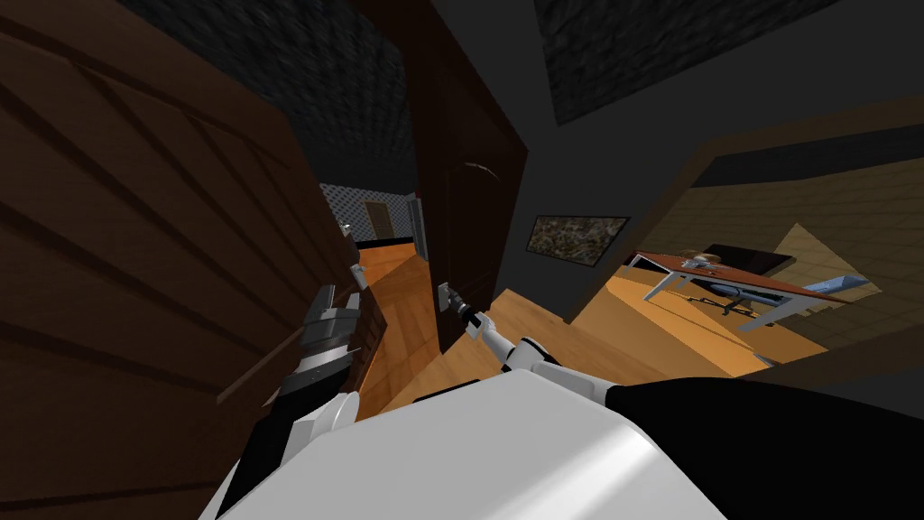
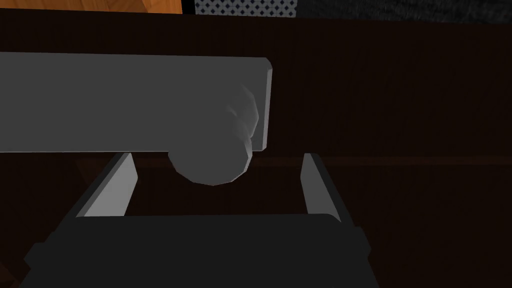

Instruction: Push the door open

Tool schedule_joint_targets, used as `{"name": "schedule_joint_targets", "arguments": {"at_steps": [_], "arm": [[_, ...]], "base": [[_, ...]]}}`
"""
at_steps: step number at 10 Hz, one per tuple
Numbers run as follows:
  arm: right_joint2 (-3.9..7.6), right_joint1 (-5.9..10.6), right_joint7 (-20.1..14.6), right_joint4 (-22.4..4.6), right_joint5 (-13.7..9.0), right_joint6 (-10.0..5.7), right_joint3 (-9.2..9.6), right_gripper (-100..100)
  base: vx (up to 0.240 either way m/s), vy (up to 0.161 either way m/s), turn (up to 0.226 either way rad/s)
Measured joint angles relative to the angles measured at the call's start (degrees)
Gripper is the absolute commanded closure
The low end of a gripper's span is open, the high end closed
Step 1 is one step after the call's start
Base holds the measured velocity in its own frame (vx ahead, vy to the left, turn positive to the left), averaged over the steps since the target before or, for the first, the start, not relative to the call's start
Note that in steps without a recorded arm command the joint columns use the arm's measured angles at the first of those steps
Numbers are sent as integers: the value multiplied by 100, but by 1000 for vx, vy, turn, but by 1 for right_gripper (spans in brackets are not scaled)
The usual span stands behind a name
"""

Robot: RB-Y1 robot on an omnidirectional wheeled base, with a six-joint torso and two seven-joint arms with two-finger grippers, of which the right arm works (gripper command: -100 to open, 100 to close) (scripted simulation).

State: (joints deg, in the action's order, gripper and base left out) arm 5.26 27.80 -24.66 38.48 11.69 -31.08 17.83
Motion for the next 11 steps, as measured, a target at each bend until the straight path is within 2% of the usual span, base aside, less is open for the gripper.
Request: {"name": "schedule_joint_targets", "arguments": {"at_steps": [2,3,8,10,11], "arm": [[-26,-1,37,-14,-14,4,-32,-100],[-28,2,41,-14,-14,4,-33,100],[-25,16,41,-9,-13,12,-35,100],[-39,-23,70,7,-17,48,-52,100],[-60,-20,122,-81,-31,36,-94,100]], "base": [[122,53,12],[-7,-3,-6],[-10,-5,5],[105,81,-41],[132,121,-36]]}}
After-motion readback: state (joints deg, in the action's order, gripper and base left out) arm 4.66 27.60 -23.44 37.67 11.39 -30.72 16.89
